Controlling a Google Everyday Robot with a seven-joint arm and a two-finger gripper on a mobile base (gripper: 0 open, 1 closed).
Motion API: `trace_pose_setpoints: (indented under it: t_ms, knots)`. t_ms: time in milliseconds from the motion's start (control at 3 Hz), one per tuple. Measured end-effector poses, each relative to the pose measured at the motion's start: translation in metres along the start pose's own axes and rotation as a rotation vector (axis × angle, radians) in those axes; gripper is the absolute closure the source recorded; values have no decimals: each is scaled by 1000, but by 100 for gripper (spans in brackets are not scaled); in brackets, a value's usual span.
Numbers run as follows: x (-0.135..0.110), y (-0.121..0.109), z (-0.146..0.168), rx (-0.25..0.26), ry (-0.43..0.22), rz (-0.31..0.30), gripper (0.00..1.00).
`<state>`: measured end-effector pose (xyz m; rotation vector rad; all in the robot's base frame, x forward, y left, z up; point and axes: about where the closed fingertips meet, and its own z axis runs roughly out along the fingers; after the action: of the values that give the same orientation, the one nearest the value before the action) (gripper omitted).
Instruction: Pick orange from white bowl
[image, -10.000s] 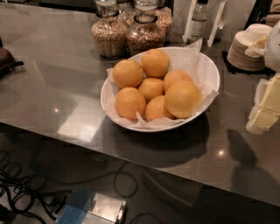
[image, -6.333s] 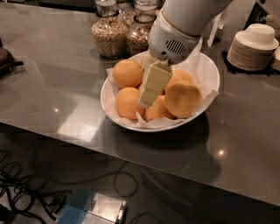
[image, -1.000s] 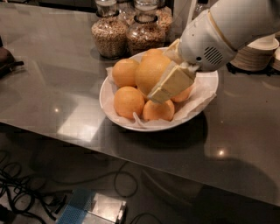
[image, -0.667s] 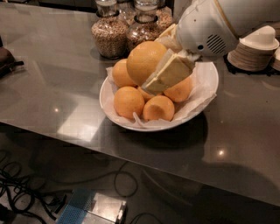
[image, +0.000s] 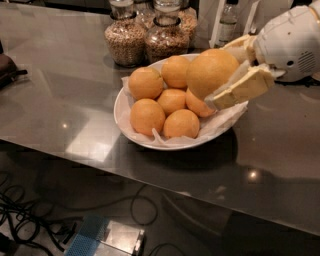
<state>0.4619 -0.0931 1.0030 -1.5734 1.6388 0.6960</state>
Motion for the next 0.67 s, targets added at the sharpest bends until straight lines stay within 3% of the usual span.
trace_pose_setpoints:
  t_ms: [667]
  knots:
    - [-2, 25, -2, -60, -91, -67, 100]
